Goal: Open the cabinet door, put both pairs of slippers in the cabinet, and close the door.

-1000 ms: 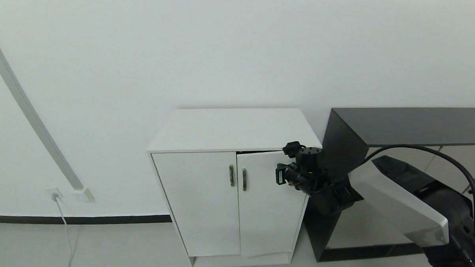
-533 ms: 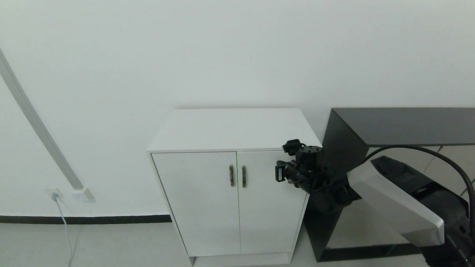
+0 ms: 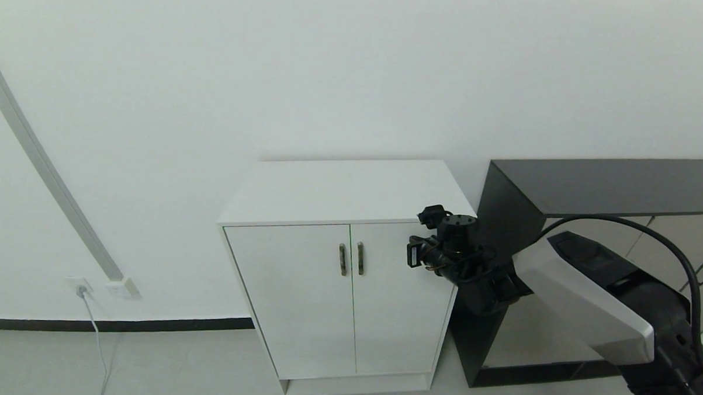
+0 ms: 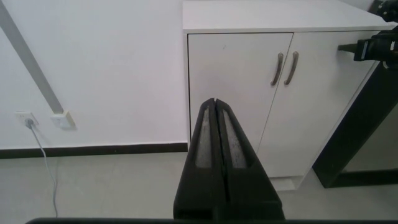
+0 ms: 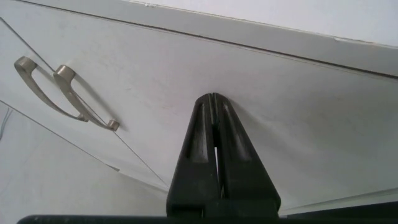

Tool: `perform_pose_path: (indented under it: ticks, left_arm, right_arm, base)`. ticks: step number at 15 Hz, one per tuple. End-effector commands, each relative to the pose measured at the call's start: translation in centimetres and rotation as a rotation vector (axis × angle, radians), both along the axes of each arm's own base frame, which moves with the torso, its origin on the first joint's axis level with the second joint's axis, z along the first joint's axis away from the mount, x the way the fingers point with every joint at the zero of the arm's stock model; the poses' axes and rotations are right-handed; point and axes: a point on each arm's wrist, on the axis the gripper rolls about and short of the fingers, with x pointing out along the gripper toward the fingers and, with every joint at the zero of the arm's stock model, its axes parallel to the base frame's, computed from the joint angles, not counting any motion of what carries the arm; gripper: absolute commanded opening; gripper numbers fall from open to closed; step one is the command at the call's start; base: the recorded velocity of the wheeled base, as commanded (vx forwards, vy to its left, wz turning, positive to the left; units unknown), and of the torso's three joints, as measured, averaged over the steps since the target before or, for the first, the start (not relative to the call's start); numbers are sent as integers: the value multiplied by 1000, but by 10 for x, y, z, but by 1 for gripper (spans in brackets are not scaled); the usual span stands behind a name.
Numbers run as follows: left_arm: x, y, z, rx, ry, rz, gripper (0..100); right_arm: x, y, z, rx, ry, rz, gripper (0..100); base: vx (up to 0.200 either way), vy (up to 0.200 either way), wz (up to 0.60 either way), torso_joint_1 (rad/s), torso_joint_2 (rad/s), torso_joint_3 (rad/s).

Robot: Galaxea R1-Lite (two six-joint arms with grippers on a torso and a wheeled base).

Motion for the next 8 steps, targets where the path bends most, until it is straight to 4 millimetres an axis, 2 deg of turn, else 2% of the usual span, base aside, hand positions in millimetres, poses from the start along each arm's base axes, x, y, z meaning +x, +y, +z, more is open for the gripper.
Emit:
perform_pose_path:
  ticks: [1,4,8]
  left_arm:
    - [0,0,0,0,1,1,0]
    - [0,0,0,0,1,1,0]
    - [0,0,0,0,1,1,0]
  right_arm:
    - [0,0,-1,-1,2,1,0]
    - [-11,-1,4,0,-1,9,0]
    - [-43,-8,21,6,-12,27,0]
  base:
    - [0,0,0,0,0,0]
    - [0,0,0,0,0,0]
    - [0,0,0,0,0,0]
